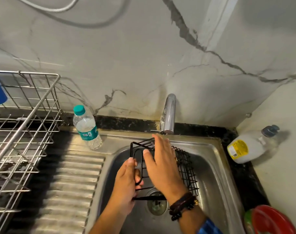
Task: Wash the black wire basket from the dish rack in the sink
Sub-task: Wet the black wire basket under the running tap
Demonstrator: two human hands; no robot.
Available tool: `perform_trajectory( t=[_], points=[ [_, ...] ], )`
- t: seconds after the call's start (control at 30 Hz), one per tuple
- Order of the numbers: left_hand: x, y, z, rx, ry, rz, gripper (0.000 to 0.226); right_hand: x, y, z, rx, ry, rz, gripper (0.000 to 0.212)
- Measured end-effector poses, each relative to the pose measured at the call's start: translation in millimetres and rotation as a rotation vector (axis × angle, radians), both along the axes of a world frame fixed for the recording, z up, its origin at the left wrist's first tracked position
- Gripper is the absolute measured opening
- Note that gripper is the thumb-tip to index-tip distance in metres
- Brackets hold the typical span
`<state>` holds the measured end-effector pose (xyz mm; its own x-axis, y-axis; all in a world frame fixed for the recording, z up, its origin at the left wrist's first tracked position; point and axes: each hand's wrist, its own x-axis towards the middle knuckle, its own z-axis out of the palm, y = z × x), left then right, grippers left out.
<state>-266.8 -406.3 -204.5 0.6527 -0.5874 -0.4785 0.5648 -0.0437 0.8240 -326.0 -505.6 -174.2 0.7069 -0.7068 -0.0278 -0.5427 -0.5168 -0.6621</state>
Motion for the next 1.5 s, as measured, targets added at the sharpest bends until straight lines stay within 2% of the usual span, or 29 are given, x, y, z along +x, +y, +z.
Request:
perform_trajectory(
  t=[0.13,0.27,0.37,0.47,0.57,0.67,0.73,0.8,0.87,1.0,1.1,1.17,1.23,1.3,1.43,1.5],
  points=[
    [4.8,-18.8,8.2,0.07,-0.041,0.043,0.034,-23.5,-3.3,9.9,0.118,-0.039,0.123,0.063],
    [12.2,-29.4,10.0,0.118,-0.024,0.079,0.034,-59.0,16.4,-9.2,-0.027,-0.096,0.263,0.061],
    [15.2,-23.7,7.1,0.099,0.061,0.117,0.032,-82.9,10.5,-32.2,0.037,-0.09,0.269,0.064],
    [12.3,-16.2,6.6,0.032,0.111,0.097,0.032,-75.9,-14.5,-47.4,0.216,-0.1,0.103,0.055],
    [10.7,-2.5,2.2,-0.048,0.149,0.11,0.032,-51.4,-48.0,-51.8,0.425,-0.014,-0.13,0.058],
    [20.0,19.3,-6.8,-0.189,0.267,0.18,0.032,-50.5,-68.5,-55.4,0.497,0.061,-0.352,0.049],
    [23.8,34.5,-14.7,-0.227,0.322,0.219,0.031,-54.9,-69.9,-50.7,0.595,0.138,-0.383,0.053],
    [23.0,47.3,-26.8,-0.204,0.347,0.24,0.034,-55.2,-66.1,-41.0,0.682,0.138,-0.352,0.052],
    [21.7,54.8,-34.7,-0.147,0.359,0.27,0.034,-52.1,-60.9,-30.0,0.591,0.077,-0.331,0.046],
    [22.2,60.8,-42.8,-0.031,0.443,0.298,0.036,-41.1,-44.0,-0.9,0.236,0.038,-0.23,0.046],
    [15.7,61.7,-47.1,-0.172,0.635,0.294,0.041,-27.2,-31.0,11.6,-0.074,0.194,-0.066,0.046],
    [9.6,56.3,-49.8,-0.264,0.682,0.292,0.039,-10.1,-11.8,12.6,-0.235,0.313,0.11,0.05],
    [8.4,49.7,-55.8,-0.259,0.618,0.275,0.047,6.3,11.3,8.3,-0.221,0.345,0.255,0.059],
    [12.1,47.0,-56.3,-0.234,0.545,0.241,0.047,12.8,19.1,-1.7,-0.193,0.34,0.286,0.068],
    [22.5,62.0,-55.9,-0.202,0.448,0.257,0.042,-9.8,-27.9,-19.5,-0.094,0.349,0.106,0.066],
    [23.2,67.4,-55.6,-0.225,0.434,0.258,0.042,-21.3,-52.3,-20.9,0.123,0.3,-0.034,0.06]
  ],
)
